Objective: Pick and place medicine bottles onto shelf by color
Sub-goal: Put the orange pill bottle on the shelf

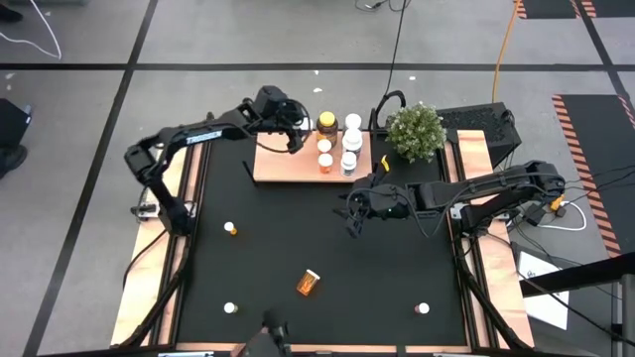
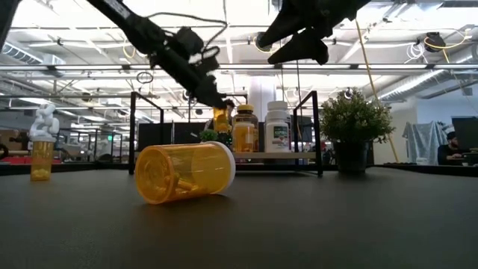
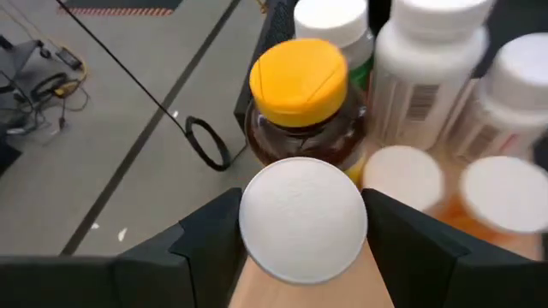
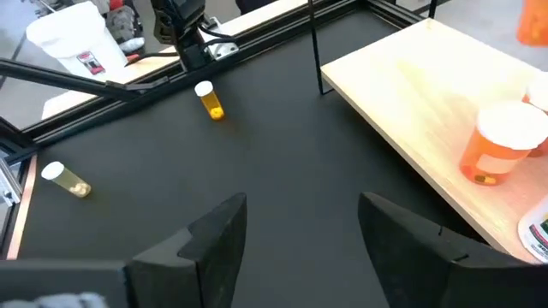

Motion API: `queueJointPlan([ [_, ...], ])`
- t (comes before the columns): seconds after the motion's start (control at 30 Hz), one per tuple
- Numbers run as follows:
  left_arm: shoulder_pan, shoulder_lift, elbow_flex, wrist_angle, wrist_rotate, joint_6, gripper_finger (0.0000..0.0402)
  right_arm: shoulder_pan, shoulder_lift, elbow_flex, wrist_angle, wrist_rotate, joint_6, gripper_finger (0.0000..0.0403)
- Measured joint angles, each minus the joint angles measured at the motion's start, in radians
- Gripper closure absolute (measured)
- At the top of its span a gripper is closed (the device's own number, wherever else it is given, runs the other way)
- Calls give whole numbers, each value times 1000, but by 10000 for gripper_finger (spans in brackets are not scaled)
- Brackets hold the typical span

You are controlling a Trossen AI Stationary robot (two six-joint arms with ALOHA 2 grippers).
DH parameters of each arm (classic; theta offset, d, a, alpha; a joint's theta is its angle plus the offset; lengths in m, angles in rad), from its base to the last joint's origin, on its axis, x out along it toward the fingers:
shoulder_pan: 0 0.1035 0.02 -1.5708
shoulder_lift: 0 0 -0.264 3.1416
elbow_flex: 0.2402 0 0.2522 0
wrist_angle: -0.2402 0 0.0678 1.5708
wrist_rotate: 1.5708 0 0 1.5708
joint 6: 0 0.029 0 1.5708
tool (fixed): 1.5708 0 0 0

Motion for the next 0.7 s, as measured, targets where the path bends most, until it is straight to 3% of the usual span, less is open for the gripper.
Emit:
queueJointPlan([
  [0.33,31,129,0,25,2,-20,161,0,-25,0,0,0,-25,188],
  [0.7,27,135,1,-15,-14,-53,160,0,-39,1,-28,-3,-61,188],
])
